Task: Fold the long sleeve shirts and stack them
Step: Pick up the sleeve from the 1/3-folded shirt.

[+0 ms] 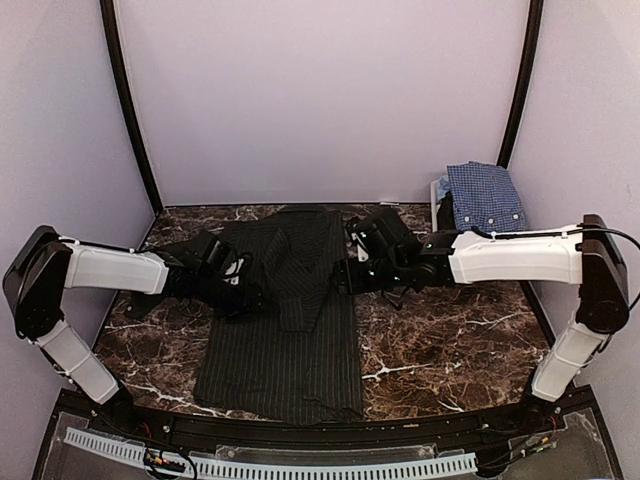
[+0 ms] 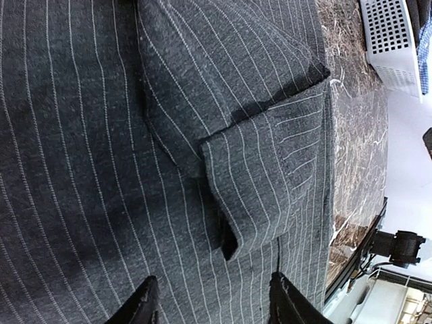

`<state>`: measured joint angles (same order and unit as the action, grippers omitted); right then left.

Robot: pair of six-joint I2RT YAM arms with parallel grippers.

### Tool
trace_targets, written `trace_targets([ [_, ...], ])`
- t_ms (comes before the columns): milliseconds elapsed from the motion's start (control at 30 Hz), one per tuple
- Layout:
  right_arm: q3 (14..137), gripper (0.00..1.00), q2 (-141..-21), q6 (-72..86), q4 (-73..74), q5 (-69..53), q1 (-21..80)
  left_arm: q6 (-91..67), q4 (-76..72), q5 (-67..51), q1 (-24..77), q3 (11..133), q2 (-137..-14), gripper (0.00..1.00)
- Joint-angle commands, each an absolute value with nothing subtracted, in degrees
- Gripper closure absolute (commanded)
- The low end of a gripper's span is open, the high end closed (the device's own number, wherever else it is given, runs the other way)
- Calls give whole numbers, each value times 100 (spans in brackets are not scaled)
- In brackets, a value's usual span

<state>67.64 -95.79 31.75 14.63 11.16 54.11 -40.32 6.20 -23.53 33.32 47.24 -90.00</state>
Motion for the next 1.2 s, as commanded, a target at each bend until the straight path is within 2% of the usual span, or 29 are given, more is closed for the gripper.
trace_targets([
  [0,6719,30,-9328,3118,1414,1276,5327,-4459,29,-2488,3526,4626,-9138,46],
  [167,6560,30,-9166,3201,1303,1312,5322,-4748,-433,-2412,3635,4611,-9441,52],
  [400,6358,30,-8991,3243,1309,1361,5308,-4734,-351,-2247,3837,4893,-9846,64],
  [633,6261,30,-8903,3299,1329,1418,5293,-4611,-605,-2234,3891,4911,-9705,72],
  [733,6227,30,-8870,3310,1318,1479,5291,-4521,-641,-2370,3897,5003,-9682,79],
  [900,6126,30,-8795,3333,1272,1519,5291,-4237,-400,-2358,3910,5278,-9581,98],
  [1167,6066,30,-8705,3280,1346,1593,5224,-3178,155,-2820,3992,5728,-9233,100],
])
